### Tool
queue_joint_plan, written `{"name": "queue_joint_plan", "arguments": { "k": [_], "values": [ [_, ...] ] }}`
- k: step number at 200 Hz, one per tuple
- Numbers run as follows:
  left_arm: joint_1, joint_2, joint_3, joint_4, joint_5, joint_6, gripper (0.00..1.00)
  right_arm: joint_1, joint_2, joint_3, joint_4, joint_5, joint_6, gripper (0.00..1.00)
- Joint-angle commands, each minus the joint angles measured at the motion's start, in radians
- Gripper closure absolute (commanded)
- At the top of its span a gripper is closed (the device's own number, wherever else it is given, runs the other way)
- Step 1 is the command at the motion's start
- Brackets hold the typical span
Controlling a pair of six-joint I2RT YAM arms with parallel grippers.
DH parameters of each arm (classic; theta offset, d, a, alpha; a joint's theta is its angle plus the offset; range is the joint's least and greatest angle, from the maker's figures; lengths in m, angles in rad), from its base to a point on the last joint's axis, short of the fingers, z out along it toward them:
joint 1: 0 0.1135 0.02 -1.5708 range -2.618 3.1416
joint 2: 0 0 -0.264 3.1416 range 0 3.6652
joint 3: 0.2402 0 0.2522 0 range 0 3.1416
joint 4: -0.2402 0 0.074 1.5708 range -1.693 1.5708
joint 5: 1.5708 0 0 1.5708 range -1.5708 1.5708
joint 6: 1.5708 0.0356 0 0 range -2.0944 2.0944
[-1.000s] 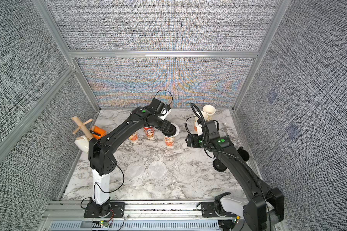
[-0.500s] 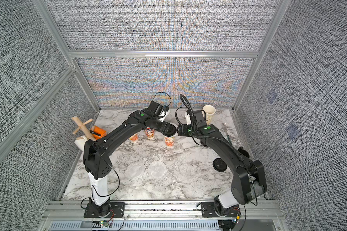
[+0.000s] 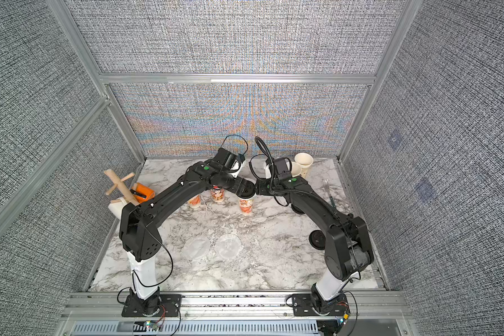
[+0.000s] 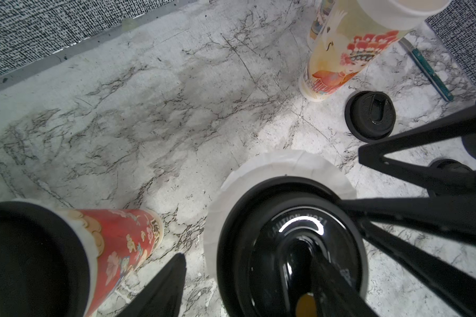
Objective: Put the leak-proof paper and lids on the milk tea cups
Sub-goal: Secure the cup lid on the cup.
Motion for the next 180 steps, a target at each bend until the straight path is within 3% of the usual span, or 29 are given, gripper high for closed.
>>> {"name": "queue_joint_plan", "arguments": {
  "k": [1, 72, 144, 180],
  "values": [
    [-0.001, 0.025, -0.029, -0.198, -0.057, 0.032, 0.28, 0.012, 0.027, -0.036, -0.040, 0.033, -0.018, 0.48],
    [-0.001, -0.028, -0.090, -0.175, -0.057, 0.025, 0.28, 0.011, 0.000, -0.201, -0.023, 0.083, -0.014, 0.50],
    [-0.001, -0.035, -0.116, -0.171, -0.069, 0.019, 0.28, 0.006, -0.086, 0.014, -0.079, 0.032, -0.037, 0.49],
    [-0.001, -0.028, -0.105, -0.165, -0.068, 0.019, 0.28, 0.012, -0.067, 0.044, -0.065, -0.039, -0.033, 0.48]
  ]
}}
